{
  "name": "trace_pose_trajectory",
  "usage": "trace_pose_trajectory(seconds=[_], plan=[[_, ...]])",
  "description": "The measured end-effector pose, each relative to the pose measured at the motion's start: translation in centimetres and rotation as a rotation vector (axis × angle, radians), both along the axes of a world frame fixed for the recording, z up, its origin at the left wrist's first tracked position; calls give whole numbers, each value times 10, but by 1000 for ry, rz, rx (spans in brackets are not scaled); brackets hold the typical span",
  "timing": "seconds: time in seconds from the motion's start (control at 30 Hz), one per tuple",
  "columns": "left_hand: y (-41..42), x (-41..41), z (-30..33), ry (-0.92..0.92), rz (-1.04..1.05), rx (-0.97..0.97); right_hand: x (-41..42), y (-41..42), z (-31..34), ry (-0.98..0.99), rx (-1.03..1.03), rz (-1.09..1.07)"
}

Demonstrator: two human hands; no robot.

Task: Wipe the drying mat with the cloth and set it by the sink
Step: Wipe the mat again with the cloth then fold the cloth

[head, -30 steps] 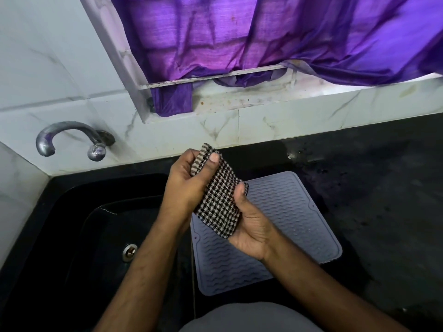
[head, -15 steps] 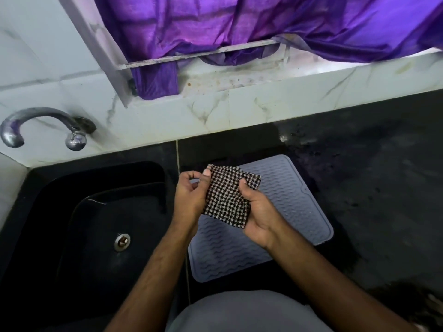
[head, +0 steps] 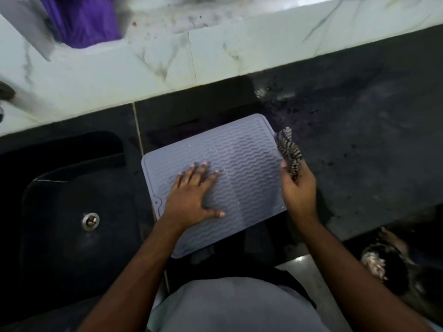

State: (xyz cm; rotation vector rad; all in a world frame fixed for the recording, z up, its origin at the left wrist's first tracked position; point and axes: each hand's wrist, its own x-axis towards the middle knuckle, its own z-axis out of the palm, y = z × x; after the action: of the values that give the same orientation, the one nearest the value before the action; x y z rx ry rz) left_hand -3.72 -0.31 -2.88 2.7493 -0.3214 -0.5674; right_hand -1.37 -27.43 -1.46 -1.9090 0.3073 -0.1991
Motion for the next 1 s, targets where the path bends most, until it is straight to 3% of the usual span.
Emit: trace_pose_trajectory(seconds=[0.13, 0.23, 0.4, 0.57, 0.73, 0.87, 1.0], plan=[[-17, -4, -24, -42, -1, 96, -16, -6, -60, 85, -640, 287], [-18, -3, -30, -74, 26, 86, -16, -2, -70, 123, -865, 328], [-19, -2, -33, -75, 46, 61, -12, -2, -70, 161, -955, 359], [-19, -2, -28, -58, 41, 59, -16, 17, -61, 261, -805, 319], [-21, 0, -27, -56, 30, 71, -20, 35, -66, 230, -990, 270], [-20, -2, -27, -70, 12, 77, -24, 47, -57, 330, -817, 306], [-19, -3, -26, -83, 8, 83, -47, 69, -63, 248, -964, 328]])
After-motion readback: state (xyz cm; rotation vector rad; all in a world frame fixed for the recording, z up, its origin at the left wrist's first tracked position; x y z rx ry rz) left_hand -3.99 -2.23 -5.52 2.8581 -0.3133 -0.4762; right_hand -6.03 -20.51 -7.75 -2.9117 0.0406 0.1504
